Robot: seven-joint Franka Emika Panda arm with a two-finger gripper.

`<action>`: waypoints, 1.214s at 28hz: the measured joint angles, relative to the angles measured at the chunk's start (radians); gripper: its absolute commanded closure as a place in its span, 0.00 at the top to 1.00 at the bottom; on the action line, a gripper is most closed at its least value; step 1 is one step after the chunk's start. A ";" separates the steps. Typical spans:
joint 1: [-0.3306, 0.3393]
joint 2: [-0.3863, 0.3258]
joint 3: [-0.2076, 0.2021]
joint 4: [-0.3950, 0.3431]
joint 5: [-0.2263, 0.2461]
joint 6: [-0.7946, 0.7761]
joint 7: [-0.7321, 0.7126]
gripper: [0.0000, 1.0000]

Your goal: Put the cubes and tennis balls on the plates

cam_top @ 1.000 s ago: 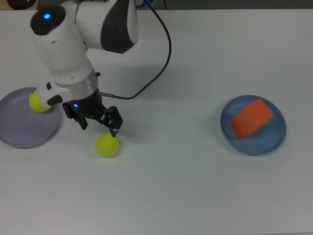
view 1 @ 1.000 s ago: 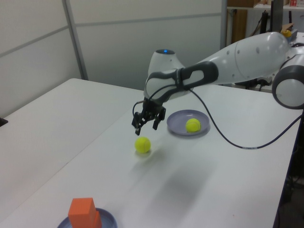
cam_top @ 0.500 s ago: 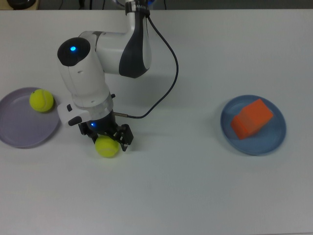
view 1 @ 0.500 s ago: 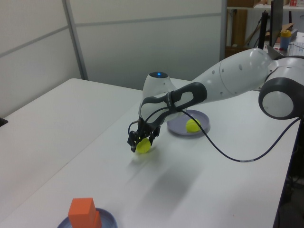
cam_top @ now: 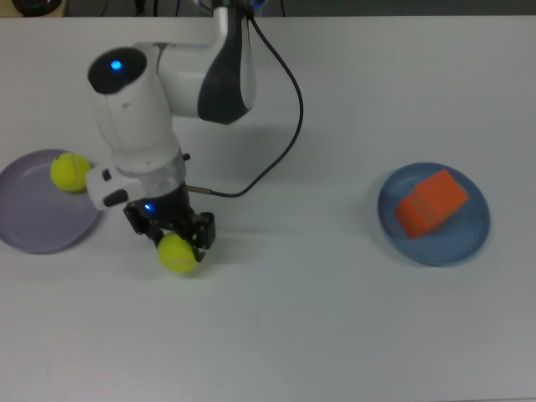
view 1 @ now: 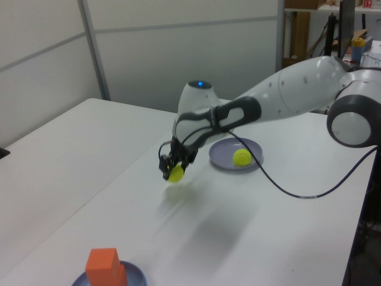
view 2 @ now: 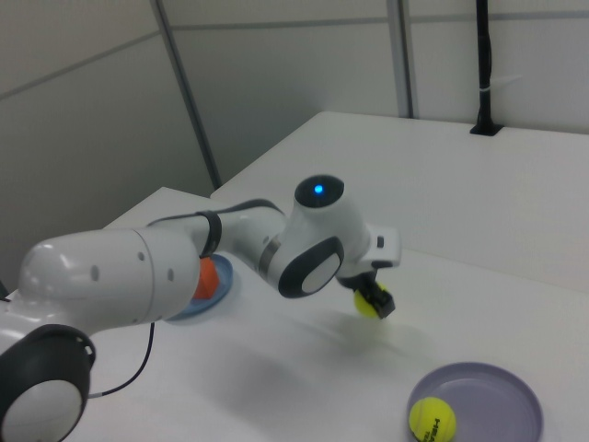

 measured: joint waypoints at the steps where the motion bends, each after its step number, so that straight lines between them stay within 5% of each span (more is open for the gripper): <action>1: -0.002 -0.011 -0.006 0.000 0.000 0.000 0.000 0.00; 13: -0.069 -0.084 -0.206 -0.008 0.000 -0.125 -0.020 0.00; 24: -0.162 -0.068 -0.223 -0.065 0.000 -0.127 -0.083 0.00; 25: -0.161 -0.066 -0.222 -0.068 0.000 -0.127 -0.083 0.07; 26: -0.161 -0.064 -0.222 -0.070 0.000 -0.127 -0.083 0.32; 27: -0.160 -0.062 -0.221 -0.072 0.000 -0.127 -0.083 0.72; 28: -0.159 -0.060 -0.221 -0.074 0.000 -0.127 -0.083 1.00; 34: -0.155 -0.054 -0.221 -0.075 0.000 -0.127 -0.087 1.00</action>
